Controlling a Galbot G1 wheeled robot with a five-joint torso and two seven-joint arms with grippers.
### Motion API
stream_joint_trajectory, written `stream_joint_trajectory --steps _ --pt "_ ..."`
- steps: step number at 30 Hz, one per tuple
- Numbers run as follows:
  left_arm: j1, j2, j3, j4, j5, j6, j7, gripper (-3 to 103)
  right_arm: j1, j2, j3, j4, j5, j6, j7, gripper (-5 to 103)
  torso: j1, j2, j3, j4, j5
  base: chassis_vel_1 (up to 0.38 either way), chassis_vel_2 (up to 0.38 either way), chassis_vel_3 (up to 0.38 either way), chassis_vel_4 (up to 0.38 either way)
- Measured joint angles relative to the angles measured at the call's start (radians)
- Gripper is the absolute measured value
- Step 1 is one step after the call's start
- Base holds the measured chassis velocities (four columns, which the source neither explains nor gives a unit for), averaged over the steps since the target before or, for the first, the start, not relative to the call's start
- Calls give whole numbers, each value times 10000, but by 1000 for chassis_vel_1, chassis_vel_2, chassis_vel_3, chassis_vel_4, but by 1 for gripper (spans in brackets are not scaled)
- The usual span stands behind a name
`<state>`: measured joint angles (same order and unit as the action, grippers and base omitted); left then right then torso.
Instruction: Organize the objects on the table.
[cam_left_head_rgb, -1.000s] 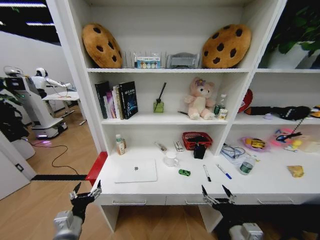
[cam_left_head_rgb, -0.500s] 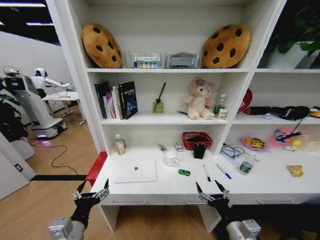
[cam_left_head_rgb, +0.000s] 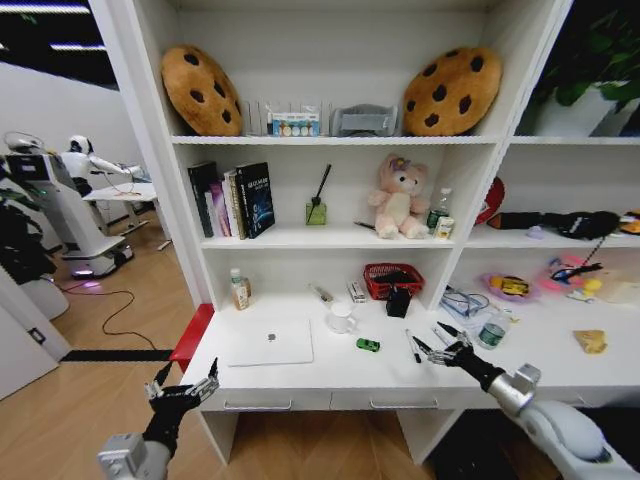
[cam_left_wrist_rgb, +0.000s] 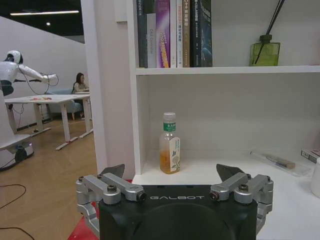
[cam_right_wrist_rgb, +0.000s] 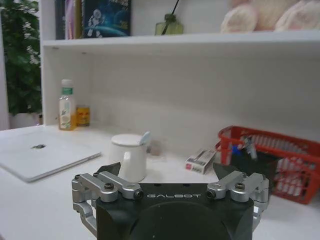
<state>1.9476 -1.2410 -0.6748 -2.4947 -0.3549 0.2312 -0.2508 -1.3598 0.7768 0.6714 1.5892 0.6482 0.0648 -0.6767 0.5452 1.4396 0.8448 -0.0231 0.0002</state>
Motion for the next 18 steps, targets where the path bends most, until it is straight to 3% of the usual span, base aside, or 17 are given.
stream_joint_trajectory --steps 2,10,18 --pt "-5 3 2 4 1 -4 -1 100 1049 1 -1097 -991 -363 157 -612 100 0 -1 0 -1 2 0 0 0 0" --pt "-11 8 9 11 1 -8 -1 100 3225 681 -3211 -2736 -1519 962 -1381 100 0 0 -1 2 -4 0 0 0 0" --pt "-12 12 12 17 2 -14 -3 100 3895 1097 -4099 -3700 -1814 1192 -1499 100 0 0 -1 -2 -2 0 0 0 0"
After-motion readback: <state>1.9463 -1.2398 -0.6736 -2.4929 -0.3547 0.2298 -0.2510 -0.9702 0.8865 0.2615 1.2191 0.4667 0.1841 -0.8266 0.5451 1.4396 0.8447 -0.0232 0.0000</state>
